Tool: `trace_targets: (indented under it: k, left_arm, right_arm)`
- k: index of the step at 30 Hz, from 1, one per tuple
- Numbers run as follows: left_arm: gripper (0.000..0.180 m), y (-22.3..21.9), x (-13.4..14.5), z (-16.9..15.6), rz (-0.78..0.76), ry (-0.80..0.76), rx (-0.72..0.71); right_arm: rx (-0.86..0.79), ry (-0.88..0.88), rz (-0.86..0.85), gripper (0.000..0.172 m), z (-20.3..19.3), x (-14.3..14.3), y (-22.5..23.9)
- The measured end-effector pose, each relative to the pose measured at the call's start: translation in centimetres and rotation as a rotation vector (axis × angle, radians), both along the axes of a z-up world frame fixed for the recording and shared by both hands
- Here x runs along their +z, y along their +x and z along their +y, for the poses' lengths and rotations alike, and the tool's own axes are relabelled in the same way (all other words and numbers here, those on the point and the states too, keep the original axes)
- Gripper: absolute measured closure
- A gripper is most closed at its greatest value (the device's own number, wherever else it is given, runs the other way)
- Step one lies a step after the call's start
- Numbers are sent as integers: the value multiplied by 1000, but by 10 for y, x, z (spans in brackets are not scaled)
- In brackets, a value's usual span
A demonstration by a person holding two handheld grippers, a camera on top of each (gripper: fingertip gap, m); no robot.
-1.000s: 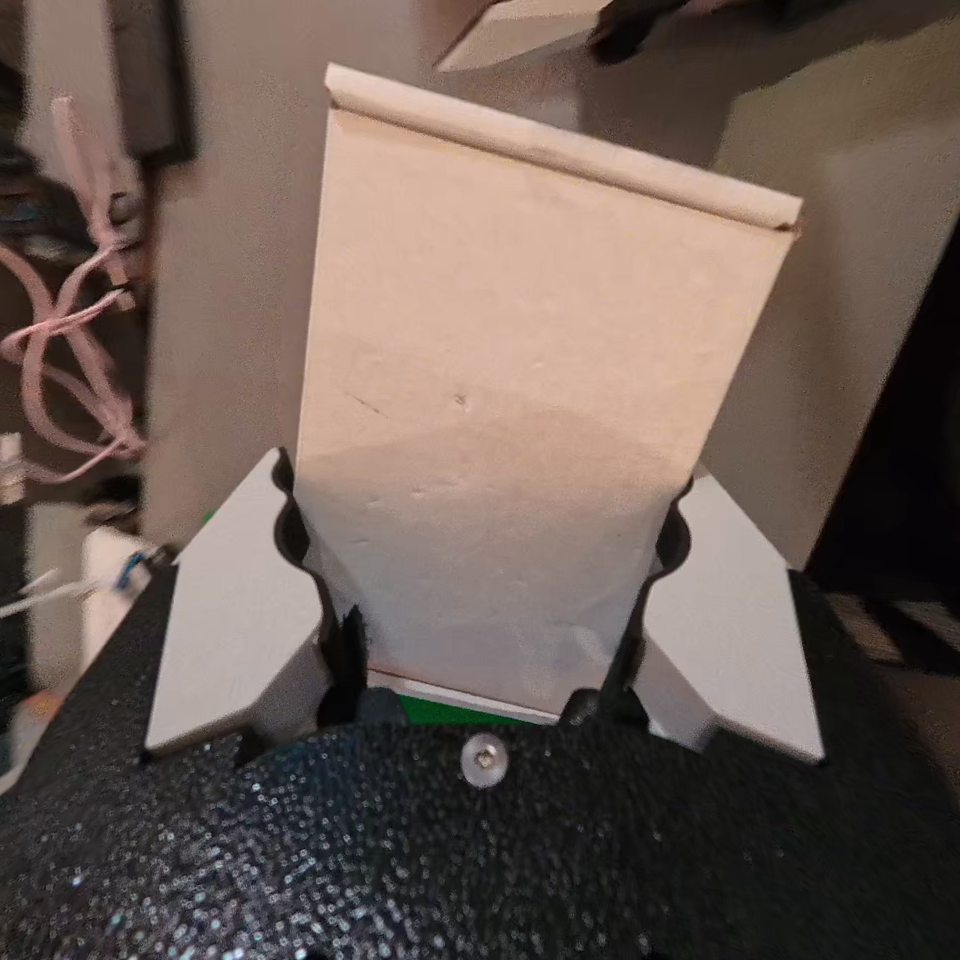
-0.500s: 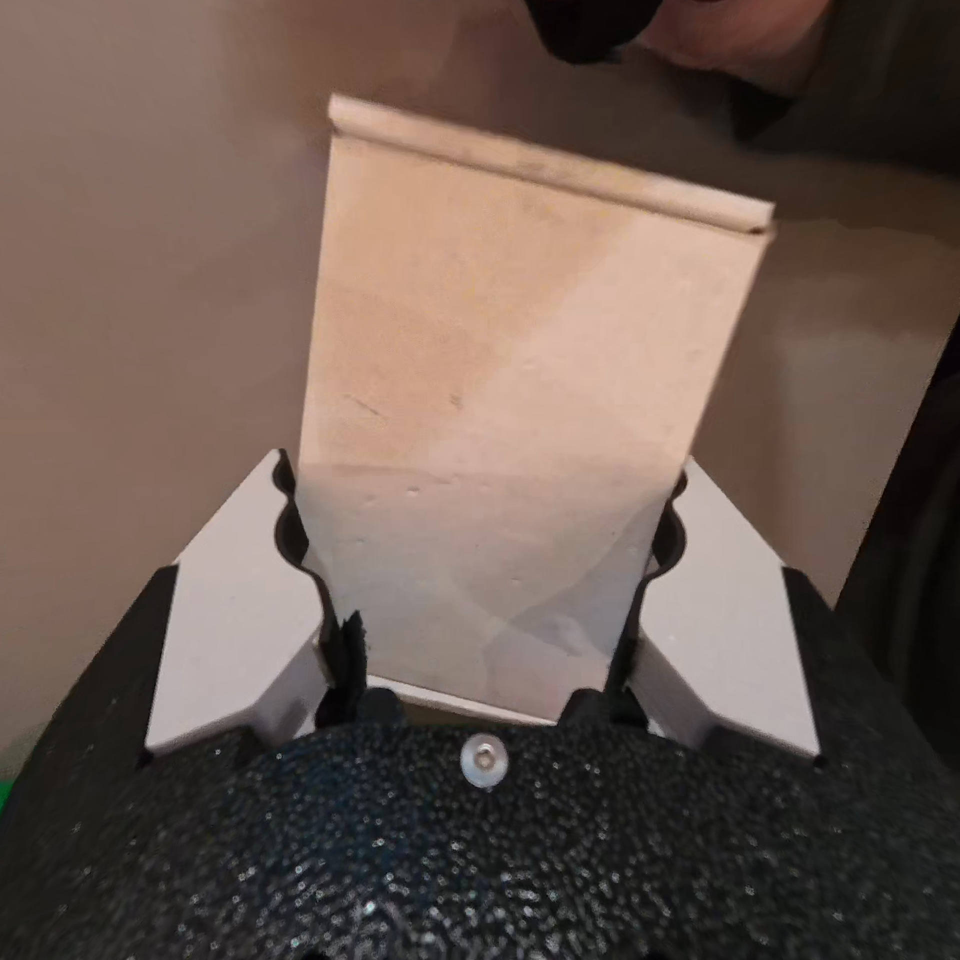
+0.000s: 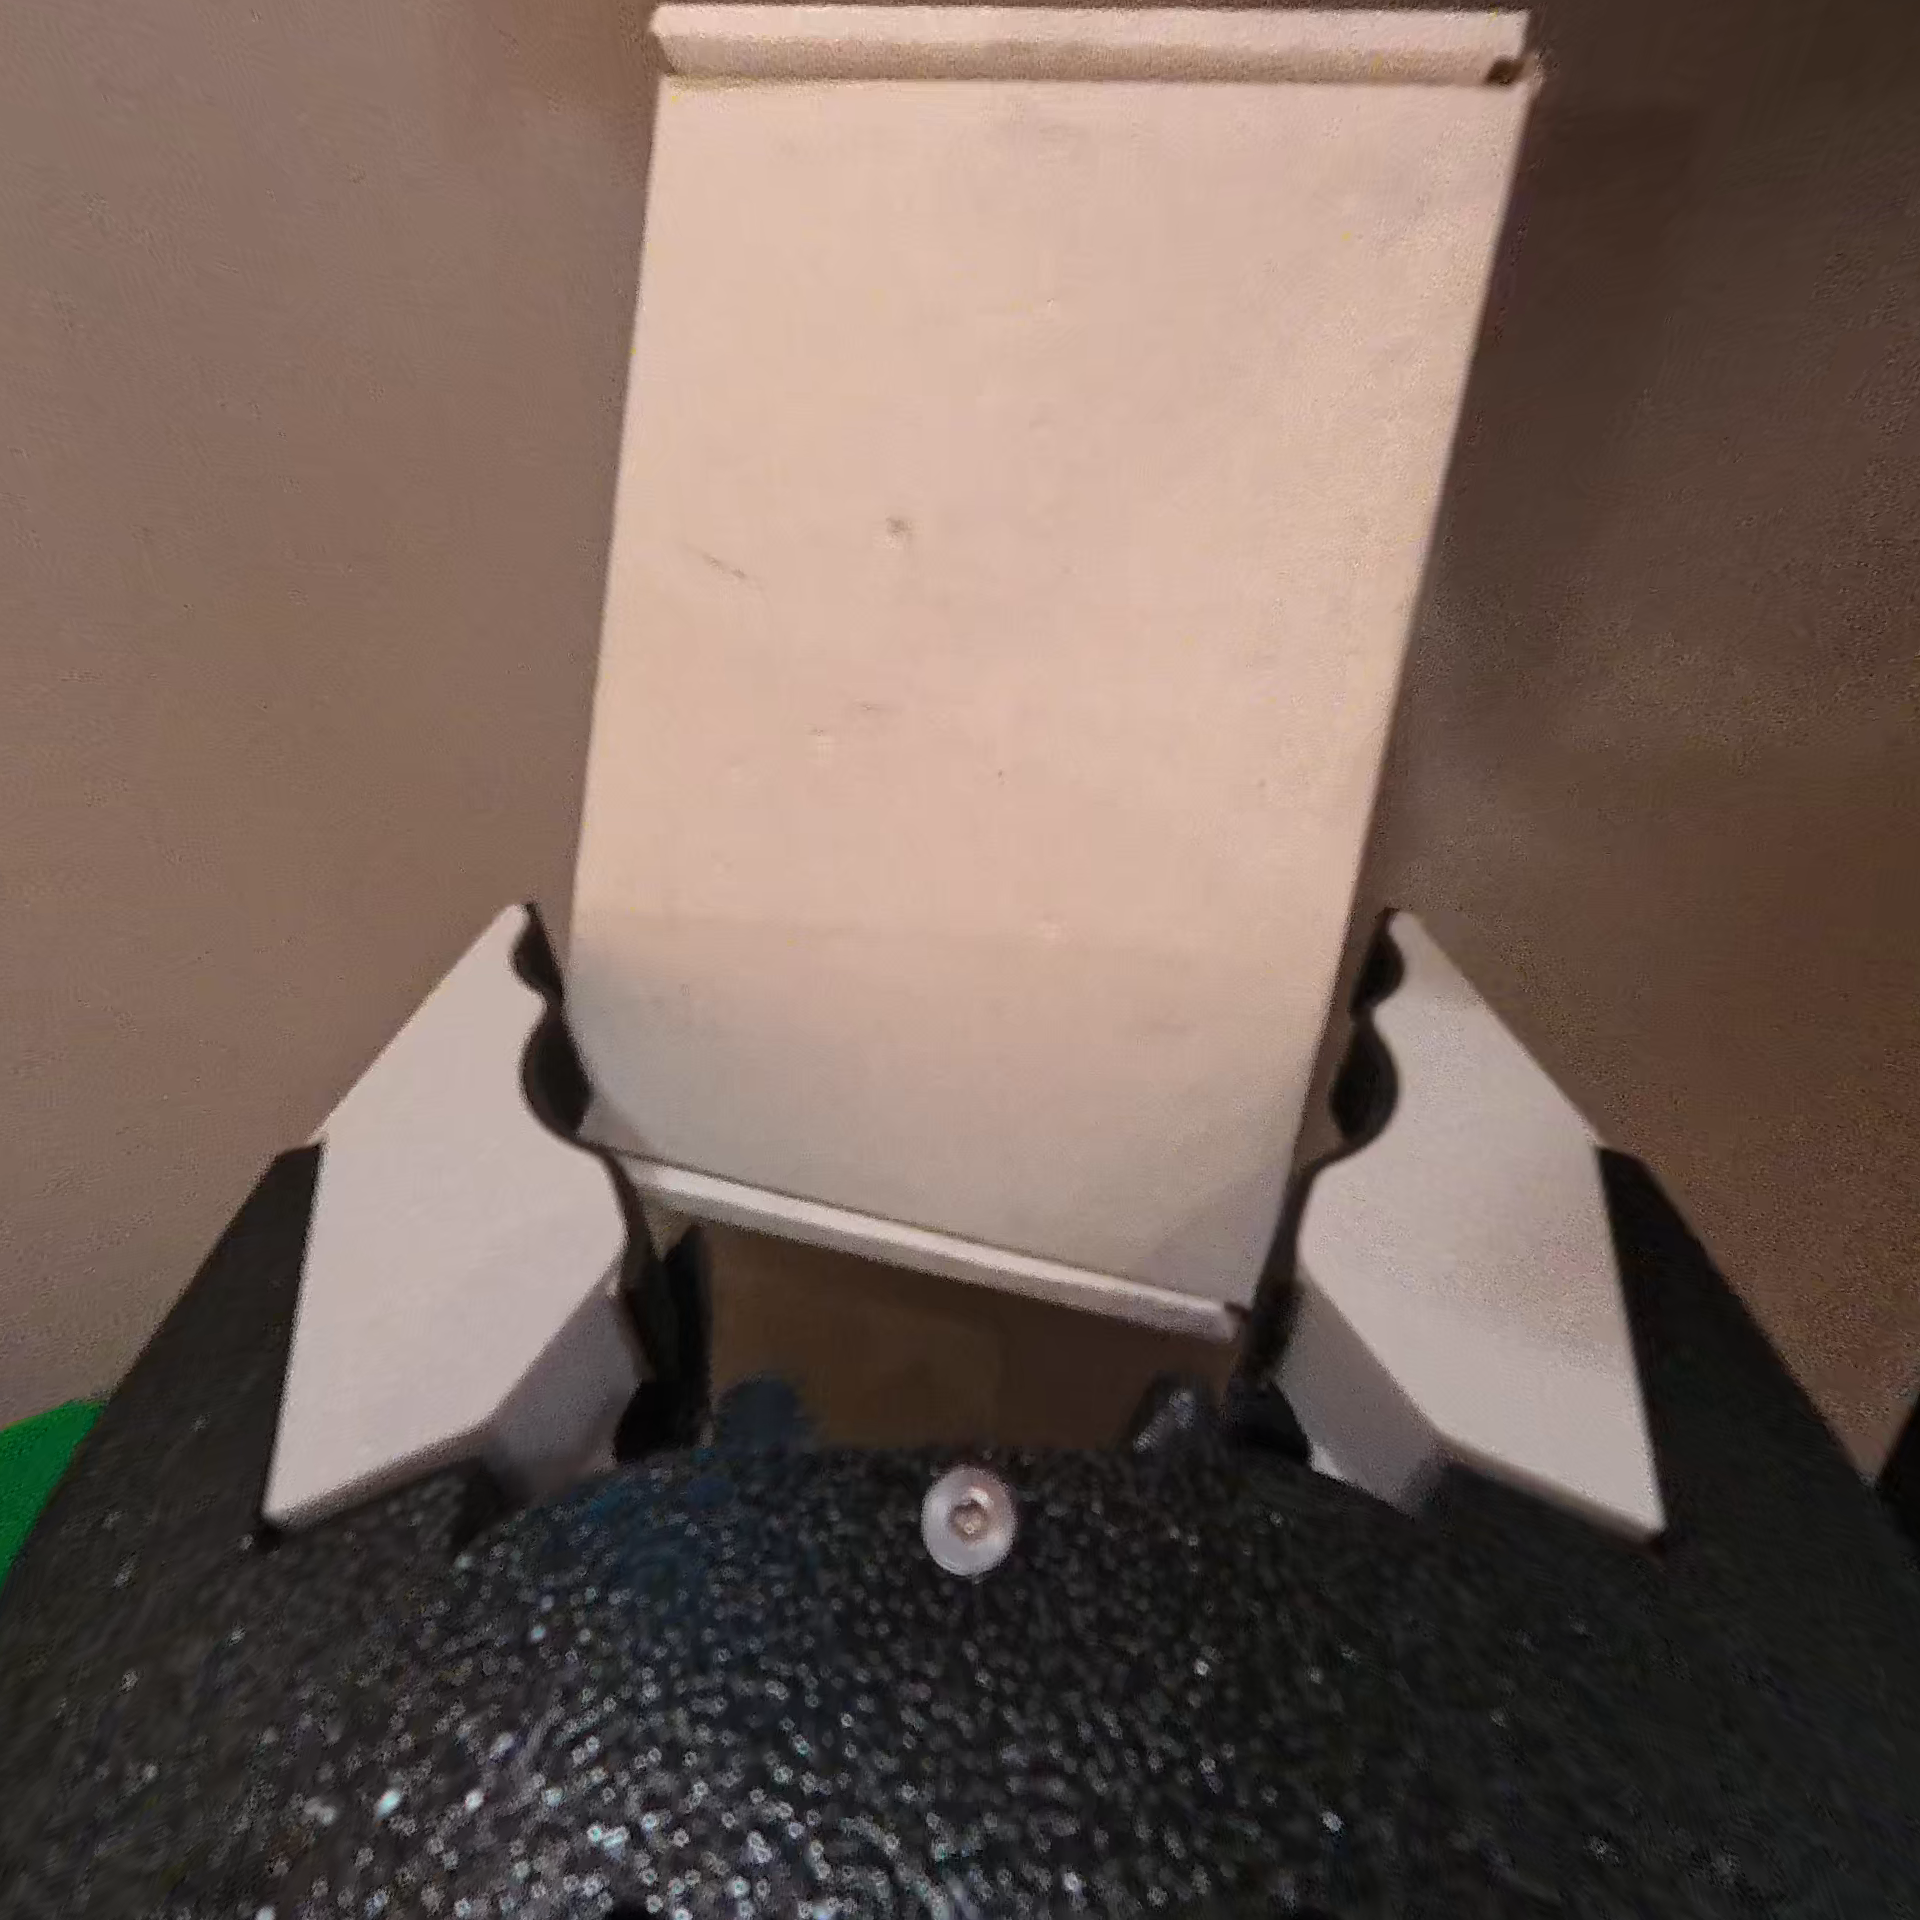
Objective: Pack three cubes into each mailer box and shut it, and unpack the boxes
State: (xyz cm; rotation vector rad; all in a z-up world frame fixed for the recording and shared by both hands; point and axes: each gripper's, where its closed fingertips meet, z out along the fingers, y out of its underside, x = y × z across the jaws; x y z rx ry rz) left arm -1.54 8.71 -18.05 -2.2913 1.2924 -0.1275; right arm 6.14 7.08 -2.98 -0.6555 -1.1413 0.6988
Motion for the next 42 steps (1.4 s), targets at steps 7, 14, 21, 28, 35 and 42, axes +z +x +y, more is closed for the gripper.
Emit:
trace_targets:
  k: [7, 14, 21, 28, 35, 42]
  left_arm:
    - [42, 4, 6, -5, -33, -131, 77]
    - [42, 5, 15, -5, -155, -283, 106]
    - [37, 6, 19, -9, -204, -239, 118]
    - [22, 15, 48, -38, -194, 132, -54]
    - [36, 29, 52, -36, -7, 534, -270]
    - [80, 50, 49, -37, -114, 582, -342]
  right_arm:
    - [78, 272, -252, 95, -54, -33, -9]
    - [-213, 532, -561, 92, -17, -85, -29]
    - [-396, 604, -712, 110, 14, -104, -29]
    - [-300, 436, -687, 110, 15, -91, -16]
    - [-67, 226, -713, 110, -13, -77, 1]
    - [82, 96, -710, 111, -30, -69, 14]
